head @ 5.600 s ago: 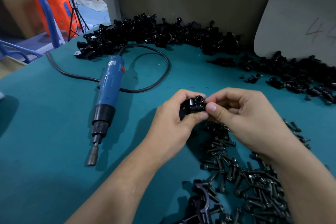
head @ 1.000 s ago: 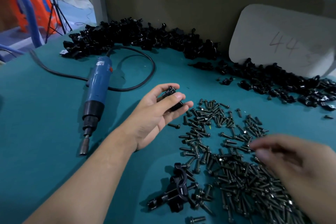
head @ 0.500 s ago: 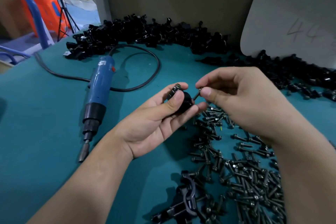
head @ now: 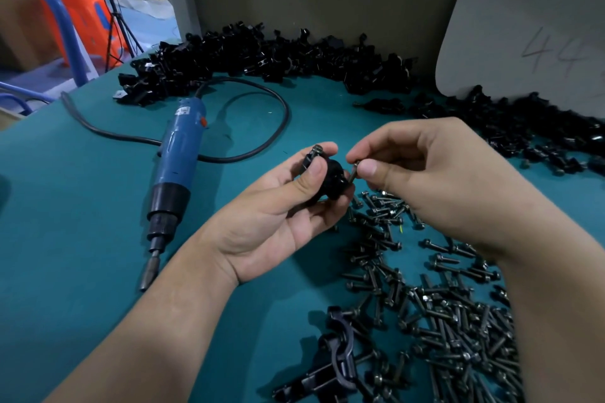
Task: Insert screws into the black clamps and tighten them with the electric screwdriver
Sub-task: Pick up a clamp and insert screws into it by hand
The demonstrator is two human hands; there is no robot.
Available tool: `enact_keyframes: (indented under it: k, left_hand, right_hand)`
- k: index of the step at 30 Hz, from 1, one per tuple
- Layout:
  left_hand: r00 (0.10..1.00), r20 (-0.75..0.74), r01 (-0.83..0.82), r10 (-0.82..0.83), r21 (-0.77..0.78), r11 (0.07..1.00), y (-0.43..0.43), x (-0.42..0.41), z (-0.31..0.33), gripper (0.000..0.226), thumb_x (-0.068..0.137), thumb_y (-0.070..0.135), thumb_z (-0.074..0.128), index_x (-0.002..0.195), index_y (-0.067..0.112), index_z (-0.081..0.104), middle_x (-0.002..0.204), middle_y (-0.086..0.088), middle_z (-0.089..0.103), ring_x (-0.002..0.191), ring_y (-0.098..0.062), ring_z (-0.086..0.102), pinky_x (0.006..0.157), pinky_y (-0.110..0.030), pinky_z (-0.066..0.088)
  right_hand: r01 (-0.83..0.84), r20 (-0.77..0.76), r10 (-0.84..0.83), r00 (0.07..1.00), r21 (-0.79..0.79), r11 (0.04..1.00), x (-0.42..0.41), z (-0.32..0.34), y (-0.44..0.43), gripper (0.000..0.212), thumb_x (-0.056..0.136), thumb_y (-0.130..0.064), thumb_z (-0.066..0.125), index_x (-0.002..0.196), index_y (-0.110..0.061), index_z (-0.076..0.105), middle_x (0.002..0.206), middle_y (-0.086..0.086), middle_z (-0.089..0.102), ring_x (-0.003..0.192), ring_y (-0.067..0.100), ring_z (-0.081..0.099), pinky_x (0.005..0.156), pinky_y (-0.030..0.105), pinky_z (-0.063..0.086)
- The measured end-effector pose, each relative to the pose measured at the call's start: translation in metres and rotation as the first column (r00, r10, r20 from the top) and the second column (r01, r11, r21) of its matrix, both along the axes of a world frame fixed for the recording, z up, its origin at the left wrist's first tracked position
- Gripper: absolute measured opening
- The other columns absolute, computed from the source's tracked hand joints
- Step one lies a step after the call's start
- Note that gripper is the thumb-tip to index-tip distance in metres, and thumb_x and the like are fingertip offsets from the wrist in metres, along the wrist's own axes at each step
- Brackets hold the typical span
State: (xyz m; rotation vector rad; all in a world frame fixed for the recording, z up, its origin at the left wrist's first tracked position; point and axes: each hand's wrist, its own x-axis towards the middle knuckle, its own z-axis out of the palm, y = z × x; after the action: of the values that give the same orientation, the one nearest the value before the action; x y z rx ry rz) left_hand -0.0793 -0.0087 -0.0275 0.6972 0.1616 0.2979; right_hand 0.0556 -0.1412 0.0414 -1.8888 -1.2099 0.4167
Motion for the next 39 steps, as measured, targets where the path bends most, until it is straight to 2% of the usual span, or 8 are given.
enact_keyframes:
  k: [5,21,25,29,33,35,37,39]
  left_hand:
    - [1.0,0.003,0.01,-0.01,0.002,1.0,0.0,-0.001,0.0,0.027,0.081,0.014,0.073,0.107,0.012,0.078,0.105,-0.014,0.068,0.093,-0.024,0.071,0.085,-0.03,0.061]
    - [1.0,0.01,0.024,-0.024,0.053,0.998,0.001,0.0,-0.003,0.028,0.091,0.008,0.061,0.119,0.008,0.063,0.108,-0.01,0.069,0.097,-0.018,0.067,0.09,-0.029,0.06]
    - [1.0,-0.004,0.023,-0.023,0.053,0.998,0.001,0.0,-0.004,0.028,0.09,0.006,0.063,0.118,0.007,0.064,0.107,-0.012,0.065,0.097,-0.019,0.067,0.089,-0.03,0.06]
    - [0.999,-0.008,0.049,-0.049,0.073,0.996,0.001,-0.001,-0.003,0.031,0.092,0.006,0.06,0.122,0.006,0.06,0.11,-0.012,0.065,0.102,-0.017,0.064,0.099,-0.033,0.058]
    - [0.997,-0.024,0.073,-0.07,0.169,0.983,0.002,-0.002,-0.002,0.043,0.099,0.011,0.054,0.139,-0.004,0.051,0.127,-0.017,0.056,0.121,-0.023,0.053,0.111,-0.035,0.046]
    - [0.998,-0.033,0.059,-0.054,0.183,0.981,0.003,-0.002,-0.002,0.051,0.1,0.012,0.053,0.144,-0.01,0.044,0.13,-0.02,0.054,0.12,-0.025,0.056,0.111,-0.036,0.047]
    - [0.999,-0.027,0.029,-0.026,0.124,0.992,0.003,-0.001,-0.002,0.049,0.097,0.011,0.056,0.141,-0.007,0.047,0.123,-0.02,0.058,0.108,-0.023,0.065,0.105,-0.034,0.052]
    - [1.0,-0.018,0.006,-0.005,0.054,0.999,0.005,0.0,-0.004,0.036,0.092,0.009,0.06,0.127,0.001,0.058,0.114,-0.016,0.064,0.101,-0.02,0.068,0.098,-0.032,0.057]
  right_hand:
    - [-0.003,-0.032,0.004,0.999,0.061,0.998,0.001,0.005,-0.004,0.014,0.092,-0.015,0.073,0.089,-0.027,0.077,0.078,-0.013,0.076,0.072,-0.001,0.07,0.068,0.009,0.05]
    - [-0.064,0.005,0.065,0.998,-0.048,0.997,-0.003,0.005,-0.002,0.014,0.088,-0.014,0.078,0.088,-0.028,0.08,0.08,-0.013,0.077,0.079,0.001,0.073,0.077,0.013,0.056]
    - [0.029,0.153,-0.008,0.988,-0.137,0.99,-0.002,0.003,-0.001,0.01,0.088,-0.031,0.078,0.079,-0.03,0.077,0.07,-0.02,0.072,0.066,-0.005,0.067,0.06,0.011,0.048]
    - [0.106,0.275,-0.041,0.961,-0.227,0.968,-0.006,-0.001,0.006,0.035,0.091,-0.051,0.064,0.066,-0.027,0.064,0.054,-0.018,0.059,0.05,0.002,0.053,0.048,0.017,0.034]
    - [0.102,0.265,-0.025,0.964,-0.279,0.955,-0.013,-0.006,0.012,0.052,0.094,-0.066,0.046,0.065,-0.025,0.057,0.041,-0.011,0.043,0.037,0.009,0.038,0.038,0.019,0.03]
    - [0.089,0.239,-0.012,0.971,-0.311,0.946,-0.011,-0.005,0.01,0.064,0.088,-0.078,0.035,0.07,-0.023,0.061,0.045,-0.007,0.051,0.039,0.01,0.044,0.043,0.027,0.039]
    - [0.072,0.209,0.001,0.978,-0.345,0.936,-0.009,-0.003,0.007,0.067,0.082,-0.082,0.031,0.079,-0.024,0.065,0.066,-0.004,0.068,0.055,0.012,0.062,0.054,0.036,0.053]
    - [0.033,0.226,0.049,0.973,-0.344,0.938,-0.007,-0.004,0.004,0.037,0.094,-0.064,0.046,0.086,-0.032,0.062,0.076,-0.013,0.068,0.064,0.007,0.063,0.058,0.035,0.05]
